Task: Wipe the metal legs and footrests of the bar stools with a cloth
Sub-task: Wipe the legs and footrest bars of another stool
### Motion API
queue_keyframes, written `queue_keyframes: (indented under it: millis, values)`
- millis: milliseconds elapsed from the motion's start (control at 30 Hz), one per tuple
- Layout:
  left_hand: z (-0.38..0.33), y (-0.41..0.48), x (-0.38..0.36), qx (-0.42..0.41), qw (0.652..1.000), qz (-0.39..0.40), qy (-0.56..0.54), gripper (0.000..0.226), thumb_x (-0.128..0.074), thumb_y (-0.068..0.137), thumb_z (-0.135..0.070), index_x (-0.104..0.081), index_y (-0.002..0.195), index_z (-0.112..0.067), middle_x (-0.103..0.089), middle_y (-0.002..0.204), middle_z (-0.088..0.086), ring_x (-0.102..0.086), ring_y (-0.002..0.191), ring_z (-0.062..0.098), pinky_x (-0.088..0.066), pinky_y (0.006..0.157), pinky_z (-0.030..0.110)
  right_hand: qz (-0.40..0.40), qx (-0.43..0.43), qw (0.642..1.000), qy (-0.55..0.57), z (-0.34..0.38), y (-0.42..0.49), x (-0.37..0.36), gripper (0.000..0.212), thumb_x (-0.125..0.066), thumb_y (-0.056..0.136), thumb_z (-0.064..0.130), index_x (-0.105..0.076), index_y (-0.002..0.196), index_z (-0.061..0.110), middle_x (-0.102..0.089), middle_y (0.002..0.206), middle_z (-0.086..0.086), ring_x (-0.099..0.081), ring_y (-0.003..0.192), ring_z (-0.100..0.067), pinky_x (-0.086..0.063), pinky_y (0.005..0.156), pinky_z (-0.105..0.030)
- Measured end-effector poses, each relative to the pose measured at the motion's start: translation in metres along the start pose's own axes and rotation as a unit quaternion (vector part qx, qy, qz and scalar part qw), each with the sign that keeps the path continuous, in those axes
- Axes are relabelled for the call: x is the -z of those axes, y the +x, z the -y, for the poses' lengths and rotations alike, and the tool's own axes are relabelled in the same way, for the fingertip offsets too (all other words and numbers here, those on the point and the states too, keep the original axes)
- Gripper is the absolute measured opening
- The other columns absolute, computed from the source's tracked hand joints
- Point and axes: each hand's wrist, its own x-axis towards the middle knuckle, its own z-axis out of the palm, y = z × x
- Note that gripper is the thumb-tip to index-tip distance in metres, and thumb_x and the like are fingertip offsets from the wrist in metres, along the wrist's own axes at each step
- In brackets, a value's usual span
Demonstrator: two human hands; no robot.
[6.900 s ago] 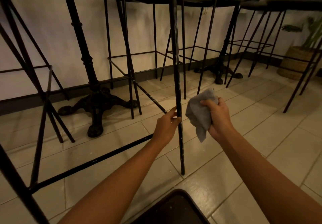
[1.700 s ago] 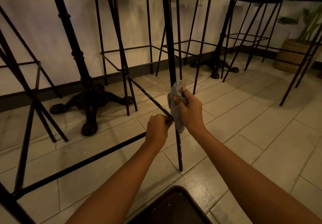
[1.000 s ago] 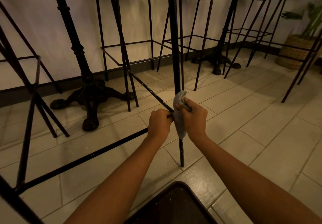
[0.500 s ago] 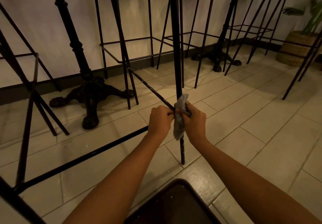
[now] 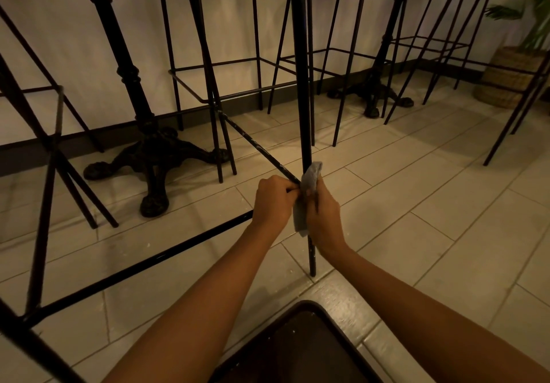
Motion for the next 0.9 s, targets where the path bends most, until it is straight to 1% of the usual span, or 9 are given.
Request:
queue_keyframes:
  millis: [100,200,267,400,467,600,700,800,900]
  values:
    - [0.001,0.000,-0.001,-0.008,1.000,0.004,0.002,0.020,-0.062,0.087,-0.017,-0.071,0.099,-0.003,-0.072,0.094,0.013,-0.066,0.085,0.020,-0.050,0.076,0.023,-0.033,0.007,0.999,-0.043,-0.007,0.009,0.007,0.022,-0.044,0.093,0.002,-0.055,0.113,-0.002,-0.056,0.089,-0.002,-0.056,0.077,-0.012,-0.041,0.064,0.003]
    - [0.001,0.000,-0.001,-0.007,1.000,0.004,0.006,0.021,-0.062,0.087,-0.016,-0.070,0.102,-0.004,-0.072,0.096,0.013,-0.066,0.087,0.020,-0.049,0.078,0.022,-0.042,0.005,0.998,-0.048,-0.011,0.010,0.007,0.017,-0.049,0.091,0.002,-0.060,0.103,-0.001,-0.058,0.082,-0.003,-0.050,0.067,0.003,-0.040,0.062,0.002]
    - [0.000,-0.001,-0.001,-0.007,1.000,0.002,0.006,0.021,-0.062,0.087,-0.015,-0.069,0.103,-0.003,-0.071,0.098,0.013,-0.065,0.090,0.021,-0.050,0.080,0.024,-0.034,-0.006,0.998,-0.056,-0.015,0.008,0.008,0.016,-0.049,0.091,0.002,-0.061,0.102,-0.001,-0.058,0.081,-0.003,-0.049,0.065,0.003,-0.039,0.060,0.002]
    - [-0.002,-0.003,0.000,-0.008,1.000,-0.008,-0.002,0.022,-0.063,0.087,-0.014,-0.069,0.104,-0.001,-0.071,0.100,0.015,-0.065,0.093,0.023,-0.052,0.084,0.030,-0.015,-0.027,0.996,-0.079,-0.021,0.002,0.012,0.018,-0.048,0.090,-0.002,-0.062,0.101,-0.001,-0.061,0.082,-0.009,-0.051,0.069,-0.010,-0.037,0.059,0.004]
    - [-0.002,-0.003,0.001,-0.008,1.000,-0.009,-0.002,0.022,-0.063,0.086,-0.014,-0.069,0.103,-0.001,-0.071,0.100,0.015,-0.065,0.093,0.023,-0.052,0.084,0.029,-0.023,-0.014,0.996,-0.080,-0.019,0.000,0.012,0.021,-0.048,0.090,-0.002,-0.062,0.106,0.000,-0.063,0.083,-0.009,-0.054,0.070,-0.013,-0.038,0.061,0.004]
    - [-0.001,-0.002,0.001,-0.012,1.000,-0.006,0.005,0.021,-0.062,0.087,-0.015,-0.070,0.102,-0.002,-0.071,0.097,0.014,-0.065,0.090,0.022,-0.050,0.079,0.025,-0.069,0.005,0.997,-0.046,-0.011,0.000,0.007,0.029,-0.049,0.090,-0.002,-0.058,0.117,0.000,-0.058,0.086,0.000,-0.052,0.072,-0.006,-0.038,0.065,0.004]
    - [0.000,-0.002,0.000,-0.014,1.000,-0.009,0.004,0.021,-0.061,0.087,-0.014,-0.069,0.102,-0.002,-0.071,0.099,0.014,-0.065,0.092,0.022,-0.050,0.081,0.025,-0.067,0.003,0.996,-0.056,-0.012,0.000,0.006,0.024,-0.048,0.090,-0.002,-0.061,0.110,-0.002,-0.058,0.084,0.000,-0.053,0.070,-0.007,-0.037,0.064,0.005]
    - [0.000,-0.002,0.000,-0.014,1.000,-0.015,0.004,0.022,-0.062,0.087,-0.015,-0.069,0.104,-0.001,-0.071,0.100,0.015,-0.065,0.093,0.023,-0.048,0.081,0.025,-0.053,-0.009,0.996,-0.072,-0.015,-0.001,0.008,0.020,-0.048,0.089,-0.003,-0.064,0.100,-0.002,-0.058,0.078,-0.002,-0.046,0.061,0.004,-0.036,0.061,0.005]
    - [0.001,-0.002,-0.001,-0.014,1.000,-0.015,0.001,0.023,-0.062,0.087,-0.015,-0.068,0.105,-0.001,-0.070,0.101,0.016,-0.065,0.094,0.023,-0.047,0.080,0.022,-0.041,-0.018,0.995,-0.093,-0.017,-0.002,0.009,0.018,-0.049,0.088,-0.003,-0.065,0.096,-0.002,-0.063,0.077,-0.011,-0.048,0.060,-0.006,-0.036,0.059,0.003]
